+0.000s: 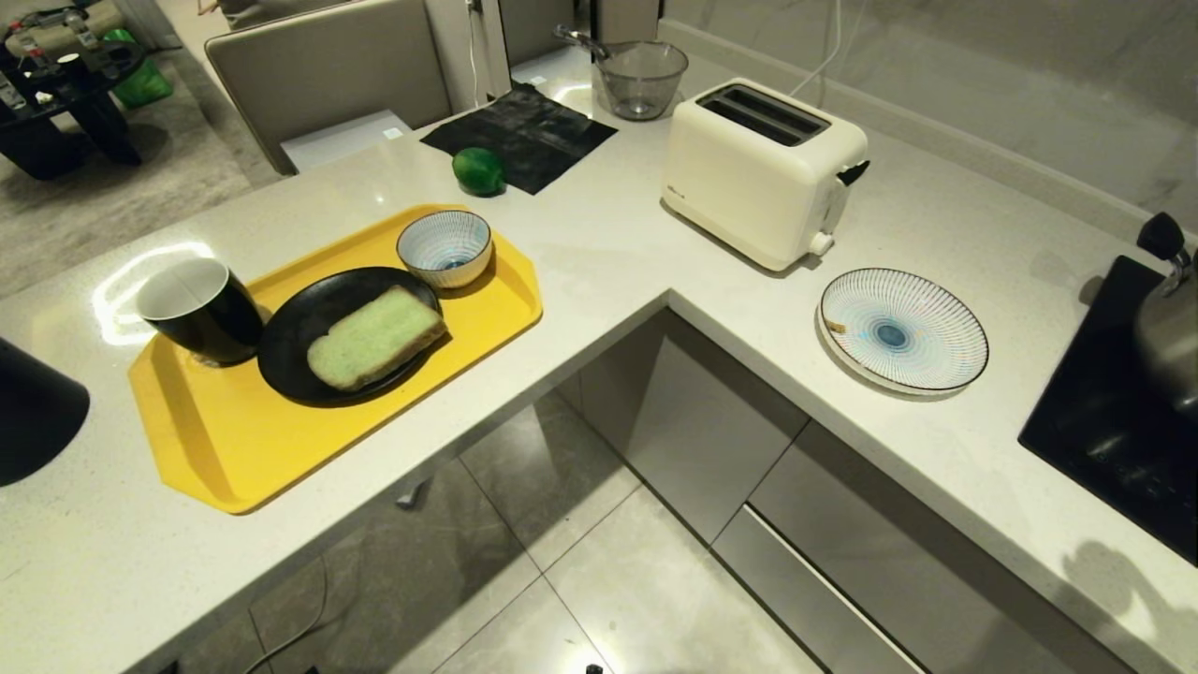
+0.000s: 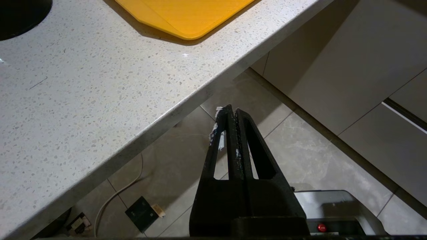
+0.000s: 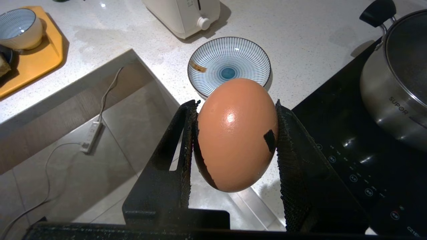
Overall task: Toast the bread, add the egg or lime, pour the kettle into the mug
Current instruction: Put the egg in the bowl
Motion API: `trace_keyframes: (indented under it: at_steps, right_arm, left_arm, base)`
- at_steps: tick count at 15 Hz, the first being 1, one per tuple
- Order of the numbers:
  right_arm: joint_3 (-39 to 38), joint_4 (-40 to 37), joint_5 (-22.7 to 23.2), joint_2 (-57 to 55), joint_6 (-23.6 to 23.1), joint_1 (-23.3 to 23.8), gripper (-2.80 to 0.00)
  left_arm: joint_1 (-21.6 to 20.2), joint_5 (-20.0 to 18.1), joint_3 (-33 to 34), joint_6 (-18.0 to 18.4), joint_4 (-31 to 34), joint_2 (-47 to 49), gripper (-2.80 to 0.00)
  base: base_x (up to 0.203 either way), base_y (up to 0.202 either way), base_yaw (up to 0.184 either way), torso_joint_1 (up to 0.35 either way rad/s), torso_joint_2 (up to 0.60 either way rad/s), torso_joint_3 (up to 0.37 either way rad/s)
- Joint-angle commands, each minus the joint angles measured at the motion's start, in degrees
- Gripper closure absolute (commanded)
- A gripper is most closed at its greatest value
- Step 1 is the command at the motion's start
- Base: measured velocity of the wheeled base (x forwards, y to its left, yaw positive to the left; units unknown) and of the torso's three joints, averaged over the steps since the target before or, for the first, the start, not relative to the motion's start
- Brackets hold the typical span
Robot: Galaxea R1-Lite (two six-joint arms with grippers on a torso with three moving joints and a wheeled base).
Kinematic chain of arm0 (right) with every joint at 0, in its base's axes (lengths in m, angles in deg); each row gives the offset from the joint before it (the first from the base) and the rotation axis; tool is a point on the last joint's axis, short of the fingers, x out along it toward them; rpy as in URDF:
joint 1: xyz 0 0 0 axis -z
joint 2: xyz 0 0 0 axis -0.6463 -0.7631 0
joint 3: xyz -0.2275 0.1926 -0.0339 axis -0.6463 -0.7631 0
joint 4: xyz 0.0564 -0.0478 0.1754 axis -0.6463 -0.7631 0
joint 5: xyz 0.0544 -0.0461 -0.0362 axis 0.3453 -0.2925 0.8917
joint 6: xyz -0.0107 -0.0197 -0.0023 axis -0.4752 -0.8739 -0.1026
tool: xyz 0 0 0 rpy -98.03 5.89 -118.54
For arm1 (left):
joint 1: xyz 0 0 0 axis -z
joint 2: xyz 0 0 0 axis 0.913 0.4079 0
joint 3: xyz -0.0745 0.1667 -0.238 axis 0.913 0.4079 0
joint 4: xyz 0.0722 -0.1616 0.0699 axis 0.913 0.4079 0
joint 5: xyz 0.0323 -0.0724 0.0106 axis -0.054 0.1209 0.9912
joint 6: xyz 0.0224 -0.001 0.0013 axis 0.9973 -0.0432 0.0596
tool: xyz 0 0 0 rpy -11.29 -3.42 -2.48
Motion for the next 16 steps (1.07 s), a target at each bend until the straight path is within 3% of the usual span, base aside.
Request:
trace_keyframes:
  at_steps: [1, 7, 16]
  right_arm:
    - [0.39, -0.07, -0.56, -0.79, -0.24, -0.04, 0.00]
    - [2.17, -4.79, -1.15, -0.52, -2.03, -0.04, 0.00]
    - [3.30, -4.55, -1.13, -0.36, -4.15, -0.04, 0.00]
  left_arm:
    - [-0.01, -0.02, 0.01, -0.01, -0.08, 0.05, 0.00]
    - [-0.01, -0.02, 0.01, -0.01, 0.01, 0.05, 0.00]
    - [-0.01, -0.02, -0.08, -0.01, 0.01, 0.05, 0.00]
  base:
    - [0.000, 0.000, 0.000, 0.000, 0.00, 0.000]
    - [0.000, 0.000, 0.000, 0.000, 0.00, 0.000]
    - [0.000, 0.000, 0.000, 0.000, 0.00, 0.000]
